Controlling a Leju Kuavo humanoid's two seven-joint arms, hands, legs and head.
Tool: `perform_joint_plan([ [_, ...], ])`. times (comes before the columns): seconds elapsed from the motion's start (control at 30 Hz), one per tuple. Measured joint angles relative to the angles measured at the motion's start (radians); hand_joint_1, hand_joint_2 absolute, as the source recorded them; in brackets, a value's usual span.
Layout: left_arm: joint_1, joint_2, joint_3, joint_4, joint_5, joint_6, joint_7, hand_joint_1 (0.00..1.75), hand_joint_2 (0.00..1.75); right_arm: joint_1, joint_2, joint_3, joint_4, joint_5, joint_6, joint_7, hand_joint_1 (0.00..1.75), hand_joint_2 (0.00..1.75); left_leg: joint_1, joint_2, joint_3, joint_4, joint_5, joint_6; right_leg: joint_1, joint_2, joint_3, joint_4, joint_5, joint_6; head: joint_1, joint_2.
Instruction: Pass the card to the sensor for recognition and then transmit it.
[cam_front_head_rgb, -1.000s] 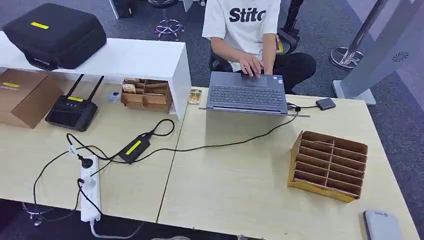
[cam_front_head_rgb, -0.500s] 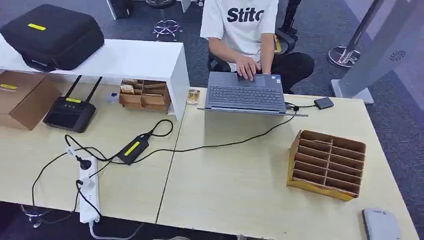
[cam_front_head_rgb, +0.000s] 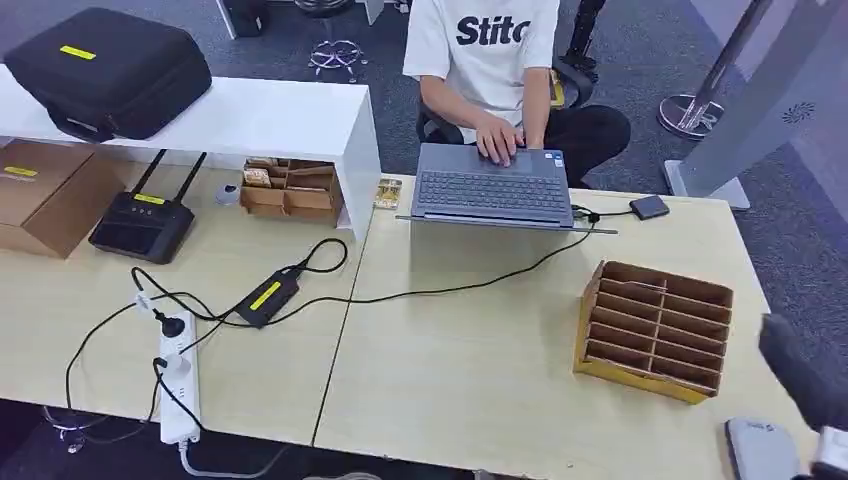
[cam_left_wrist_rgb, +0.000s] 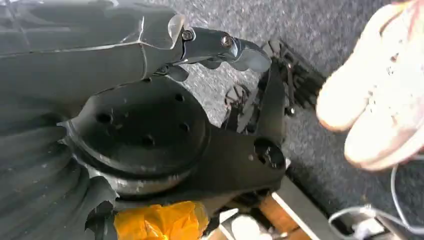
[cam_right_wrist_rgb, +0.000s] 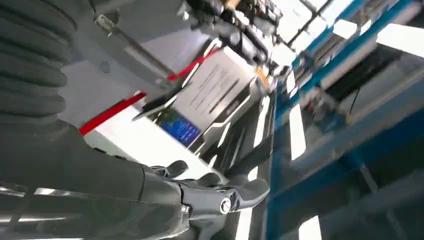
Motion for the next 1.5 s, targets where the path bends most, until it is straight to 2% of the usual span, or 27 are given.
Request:
perform_joint_plan([
  [0.07, -0.001, 0.006, -0.002, 0.0, -0.002, -0.018, 0.012, 0.0, 1.75, -0.077, -0.077, 0.124, 0.091, -0.016, 0.006, 0.047, 0.0, 1.75, 0.0, 0.0, 0.002, 0.0, 0.001, 0.001, 0.0, 0.0, 0.0, -0.001, 0.002, 0.001, 0.0, 0.0],
  [0.13, -0.001, 0.011, -0.002, 0.0, -0.002, -0.023, 0.016, 0.0, 1.75, -0.125, -0.133, 0.21, 0.155, -0.017, 0.003, 0.058, 0.0, 1.75, 0.0, -0.002, 0.002, 0.001, 0.002, 0.003, 0.0, -0.003, 0.0, -0.001, 0.003, 0.001, 0.001, 0.0],
  [0.23, 0.003, 0.017, -0.003, 0.0, -0.001, -0.024, 0.018, 0.0, 1.75, -0.153, -0.186, 0.289, 0.21, -0.027, -0.008, 0.065, 0.0, 1.75, 0.0, -0.004, 0.0, 0.001, 0.003, 0.003, 0.0, -0.005, 0.0, -0.001, 0.003, 0.001, 0.0, 0.0],
  [0.33, 0.004, 0.019, -0.006, 0.0, 0.0, -0.025, 0.018, 0.0, 1.75, -0.164, -0.221, 0.33, 0.234, -0.027, -0.011, 0.075, 0.0, 1.75, 0.0, -0.004, 0.0, 0.001, 0.002, 0.003, 0.0, -0.005, 0.0, -0.001, 0.003, 0.001, 0.0, 0.0],
  [0.4, 0.004, 0.022, -0.012, 0.0, -0.007, -0.034, 0.021, 0.0, 1.75, -0.204, -0.243, 0.358, 0.27, 0.008, -0.003, 0.128, 0.0, 1.75, 0.0, -0.002, -0.002, 0.001, 0.002, 0.003, 0.0, -0.003, -0.001, 0.0, 0.003, 0.001, 0.0, 0.0],
  [0.5, 0.0, 0.032, -0.034, 0.0, -0.018, -0.054, 0.037, 0.0, 1.75, -0.354, -0.271, 0.421, 0.419, 0.101, 0.002, 0.258, 0.0, 1.75, 0.0, 0.002, -0.001, 0.001, 0.003, 0.003, 0.0, 0.002, -0.003, 0.0, 0.005, 0.0, 0.0, 0.0],
  [0.6, -0.005, 0.046, -0.058, 0.0, -0.024, -0.067, 0.051, 0.0, 1.75, -0.535, -0.287, 0.496, 0.638, 0.31, -0.024, 0.373, 0.0, 1.75, 0.0, 0.002, -0.002, 0.001, 0.007, 0.002, 0.0, 0.001, -0.004, 0.0, 0.008, 0.001, 0.0, 0.0],
  [0.73, -0.01, 0.059, -0.084, 0.0, -0.027, -0.088, 0.057, 0.0, 1.75, -0.72, -0.286, 0.587, 0.919, 0.573, -0.077, 0.475, 0.0, 1.75, 0.0, -0.001, -0.003, 0.001, 0.01, 0.002, 0.0, -0.002, -0.004, 0.0, 0.009, 0.001, 0.0, 0.0],
  [0.8, -0.015, 0.063, -0.097, 0.0, -0.027, -0.098, 0.061, 0.0, 1.75, -0.786, -0.279, 0.615, 1.048, 0.655, -0.092, 0.517, 0.0, 1.75, 0.0, -0.003, -0.003, 0.001, 0.01, 0.001, 0.0, -0.003, -0.004, 0.0, 0.009, 0.0, 0.0, 0.0],
  [0.93, -0.018, 0.067, -0.111, 0.0, -0.023, -0.112, 0.062, 0.0, 1.75, -0.855, -0.254, 0.616, 1.226, 0.69, -0.122, 0.54, 0.0, 1.75, 0.0, -0.005, -0.004, 0.001, 0.01, 0.002, 0.0, -0.005, -0.005, 0.0, 0.009, 0.001, 0.0, 0.0],
  [1.07, -0.018, 0.068, -0.119, 0.0, -0.011, -0.116, 0.062, 0.0, 1.75, -0.862, -0.241, 0.585, 1.292, 0.733, -0.129, 0.533, 0.0, 1.75, 0.0, -0.005, -0.005, 0.001, 0.01, 0.002, 0.0, -0.005, -0.005, -0.001, 0.009, 0.001, 0.0, 0.0],
  [1.1, -0.018, 0.068, -0.123, 0.0, -0.007, -0.117, 0.062, 0.0, 0.0, -0.862, -0.239, 0.574, 1.298, 0.748, -0.129, 0.526, 0.0, 1.75, 0.0, -0.005, -0.006, 0.001, 0.01, 0.002, 0.0, -0.005, -0.006, -0.001, 0.009, 0.001, 0.0, 0.0],
  [1.13, -0.018, 0.068, -0.125, 0.0, -0.003, -0.117, 0.061, 0.0, 0.0, -0.862, -0.235, 0.56, 1.303, 0.761, -0.129, 0.518, 0.0, 1.75, 0.0, -0.005, -0.006, 0.001, 0.01, 0.002, 0.0, -0.005, -0.006, -0.001, 0.009, 0.001, 0.0, 0.0],
  [1.17, -0.017, 0.068, -0.126, 0.0, 0.001, -0.117, 0.06, 0.0, 1.75, -0.861, -0.232, 0.545, 1.306, 0.771, -0.129, 0.511, 0.0, 1.75, 0.0, -0.005, -0.006, 0.001, 0.009, 0.002, 0.0, -0.005, -0.006, -0.001, 0.009, 0.001, 0.0, 0.0],
  [1.5, -0.017, 0.068, -0.126, 0.0, 0.003, -0.12, 0.06, 0.0, 1.75, -0.847, -0.211, 0.468, 1.311, 0.795, -0.131, 0.49, 0.0, 1.75, 0.0, -0.005, -0.006, 0.001, 0.01, 0.002, 0.0, -0.005, -0.006, -0.001, 0.009, 0.001, 0.0, 0.0],
])
